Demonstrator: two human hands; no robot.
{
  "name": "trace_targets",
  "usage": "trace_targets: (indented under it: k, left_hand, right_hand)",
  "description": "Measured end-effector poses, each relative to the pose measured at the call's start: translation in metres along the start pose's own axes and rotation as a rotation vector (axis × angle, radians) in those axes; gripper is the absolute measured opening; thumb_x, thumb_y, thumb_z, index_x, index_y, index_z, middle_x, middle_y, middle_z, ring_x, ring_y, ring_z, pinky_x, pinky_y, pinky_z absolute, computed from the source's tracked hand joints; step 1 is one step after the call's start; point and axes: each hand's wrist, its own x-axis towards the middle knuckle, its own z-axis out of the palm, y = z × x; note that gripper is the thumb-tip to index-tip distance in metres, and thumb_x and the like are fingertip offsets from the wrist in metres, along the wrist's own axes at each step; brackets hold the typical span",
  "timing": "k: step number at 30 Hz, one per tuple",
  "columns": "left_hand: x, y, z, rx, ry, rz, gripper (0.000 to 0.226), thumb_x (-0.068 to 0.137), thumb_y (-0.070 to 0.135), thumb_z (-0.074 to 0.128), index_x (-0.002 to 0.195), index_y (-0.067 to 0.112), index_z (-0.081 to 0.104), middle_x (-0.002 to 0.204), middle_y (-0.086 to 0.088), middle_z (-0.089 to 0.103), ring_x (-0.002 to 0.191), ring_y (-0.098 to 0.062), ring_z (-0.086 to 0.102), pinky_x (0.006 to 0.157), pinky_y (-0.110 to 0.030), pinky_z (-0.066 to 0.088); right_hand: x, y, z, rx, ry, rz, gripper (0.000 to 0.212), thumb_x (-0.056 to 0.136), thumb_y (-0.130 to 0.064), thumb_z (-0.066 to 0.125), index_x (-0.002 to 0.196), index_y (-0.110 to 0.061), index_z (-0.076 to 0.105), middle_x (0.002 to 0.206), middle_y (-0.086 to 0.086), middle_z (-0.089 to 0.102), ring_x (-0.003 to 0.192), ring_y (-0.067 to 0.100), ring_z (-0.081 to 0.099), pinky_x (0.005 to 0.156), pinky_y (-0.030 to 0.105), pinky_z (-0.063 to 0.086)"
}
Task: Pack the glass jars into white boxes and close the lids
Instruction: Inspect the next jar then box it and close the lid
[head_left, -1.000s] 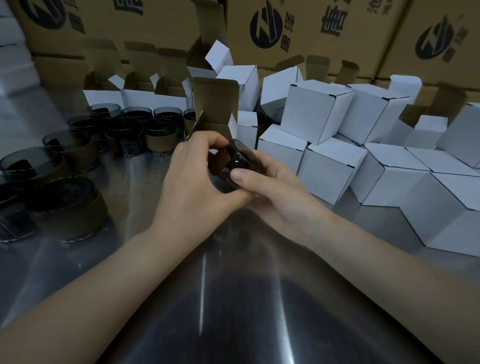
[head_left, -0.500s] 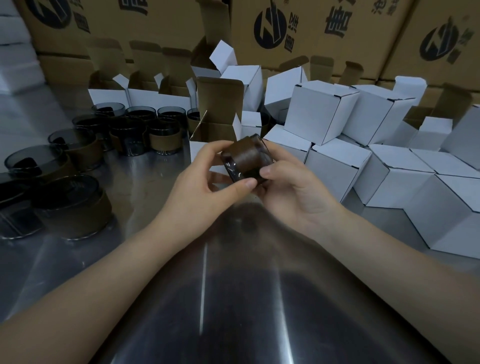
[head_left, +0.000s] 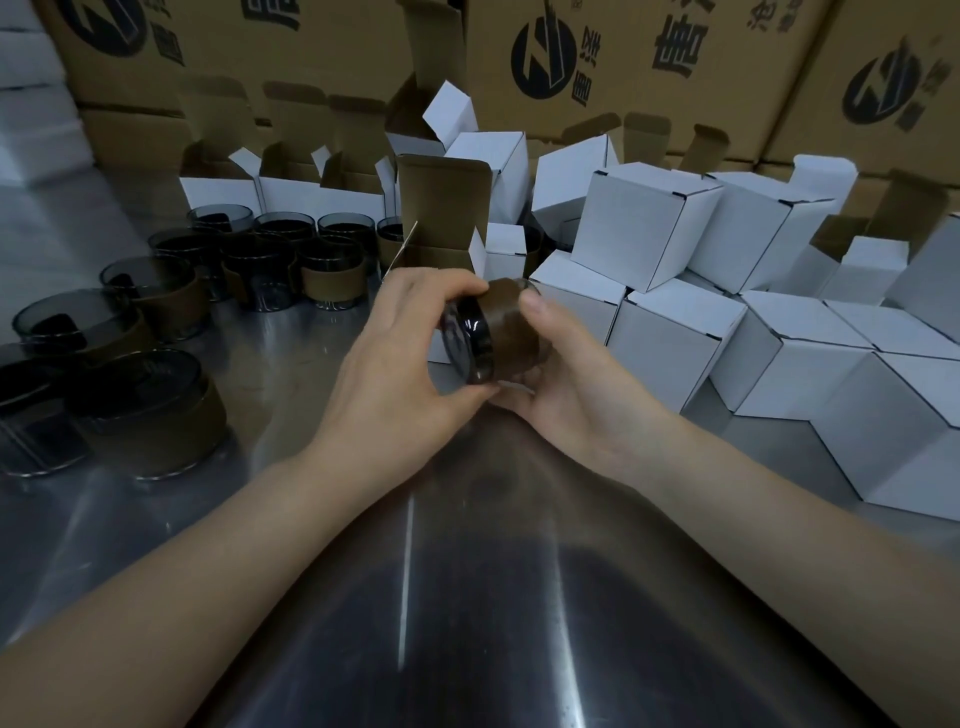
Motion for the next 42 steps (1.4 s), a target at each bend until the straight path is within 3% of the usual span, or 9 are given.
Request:
trace_targets:
  k: [4, 8, 13, 20, 25, 30, 33, 38, 42]
  left_hand:
    - [0.002, 0.002, -0.001, 0.093, 0.003, 0.071, 0.056, 0.074, 0.039, 0.065, 0.125, 0.024, 0.044, 0.122, -0.005, 0.046, 0.106, -0.003, 0.041, 0.087, -0.016, 0.041]
    - [0.002, 0.002, 0.0, 0.061, -0.019, -0.006, 0.065, 0.071, 0.035, 0.066, 0.129, 0.031, 0.036, 0.123, 0.007, 0.035, 0.109, -0.004, 0.04, 0.09, -0.017, 0.04]
    - [0.002, -0.005, -0.002, 0.141, -0.047, -0.223, 0.077, 0.066, 0.029, 0.07, 0.137, 0.023, 0.04, 0.143, -0.006, 0.026, 0.133, -0.027, 0.031, 0.111, -0.049, 0.034]
    - [0.006, -0.019, -0.008, 0.066, -0.076, -0.414, 0.075, 0.079, 0.028, 0.068, 0.146, 0.032, 0.035, 0.162, 0.002, 0.002, 0.149, -0.022, 0.006, 0.12, -0.049, 0.017]
    - [0.008, -0.027, -0.006, -0.008, -0.128, -0.41, 0.084, 0.087, 0.018, 0.068, 0.155, 0.026, 0.018, 0.163, 0.004, 0.01, 0.149, -0.01, 0.01, 0.12, -0.033, 0.015]
    - [0.007, -0.023, -0.006, -0.013, -0.006, -0.296, 0.056, 0.097, 0.029, 0.055, 0.149, 0.023, 0.034, 0.15, 0.005, 0.036, 0.128, 0.006, 0.027, 0.101, -0.004, 0.02]
    - [0.006, -0.019, -0.008, -0.006, 0.057, -0.254, 0.053, 0.095, 0.042, 0.053, 0.143, 0.022, 0.043, 0.137, 0.008, 0.044, 0.122, 0.001, 0.038, 0.096, -0.012, 0.031]
    - [0.006, -0.012, -0.008, 0.03, 0.082, -0.19, 0.056, 0.086, 0.048, 0.064, 0.133, 0.021, 0.047, 0.126, 0.012, 0.045, 0.113, 0.008, 0.037, 0.089, 0.002, 0.029]
    - [0.006, -0.007, -0.007, 0.049, 0.052, -0.111, 0.06, 0.082, 0.042, 0.071, 0.132, 0.017, 0.049, 0.131, 0.003, 0.05, 0.116, 0.002, 0.041, 0.093, 0.001, 0.028]
  right_hand:
    - [-0.002, 0.0, -0.001, 0.003, 0.029, 0.002, 0.068, 0.082, -0.041, 0.064, 0.136, -0.002, 0.048, 0.128, 0.023, 0.06, 0.113, 0.031, 0.063, 0.091, 0.04, 0.052]
    - [-0.002, 0.002, -0.001, 0.037, 0.041, -0.043, 0.062, 0.081, -0.03, 0.067, 0.131, 0.002, 0.05, 0.111, 0.016, 0.067, 0.105, 0.027, 0.067, 0.085, 0.038, 0.055]
    - [0.0, 0.003, -0.006, 0.067, 0.067, -0.104, 0.053, 0.084, -0.011, 0.07, 0.133, 0.001, 0.051, 0.111, 0.012, 0.069, 0.099, 0.019, 0.07, 0.083, 0.03, 0.056]
    - [0.004, 0.004, -0.008, 0.089, 0.094, -0.167, 0.061, 0.076, -0.008, 0.07, 0.133, 0.001, 0.051, 0.114, 0.012, 0.069, 0.1, 0.02, 0.07, 0.081, 0.027, 0.055]
    - [0.001, 0.006, -0.007, -0.038, 0.089, -0.186, 0.056, 0.076, -0.013, 0.073, 0.128, -0.008, 0.054, 0.11, 0.005, 0.072, 0.106, 0.02, 0.069, 0.087, 0.03, 0.056]
    - [-0.003, -0.002, -0.003, -0.185, 0.162, -0.34, 0.057, 0.075, -0.025, 0.076, 0.126, -0.008, 0.056, 0.12, 0.011, 0.068, 0.114, 0.023, 0.065, 0.099, 0.044, 0.052]
    - [-0.008, -0.008, -0.001, -0.276, 0.201, -0.437, 0.058, 0.075, -0.037, 0.073, 0.125, -0.012, 0.056, 0.118, 0.004, 0.068, 0.115, 0.02, 0.064, 0.102, 0.047, 0.05]
    - [-0.011, -0.01, 0.005, -0.378, 0.235, -0.569, 0.056, 0.079, -0.044, 0.066, 0.126, -0.018, 0.053, 0.114, -0.009, 0.067, 0.115, 0.009, 0.061, 0.097, 0.029, 0.05]
    - [-0.012, -0.011, 0.005, -0.42, 0.216, -0.619, 0.054, 0.081, -0.043, 0.065, 0.126, -0.018, 0.051, 0.12, -0.006, 0.063, 0.118, 0.009, 0.059, 0.102, 0.03, 0.048]
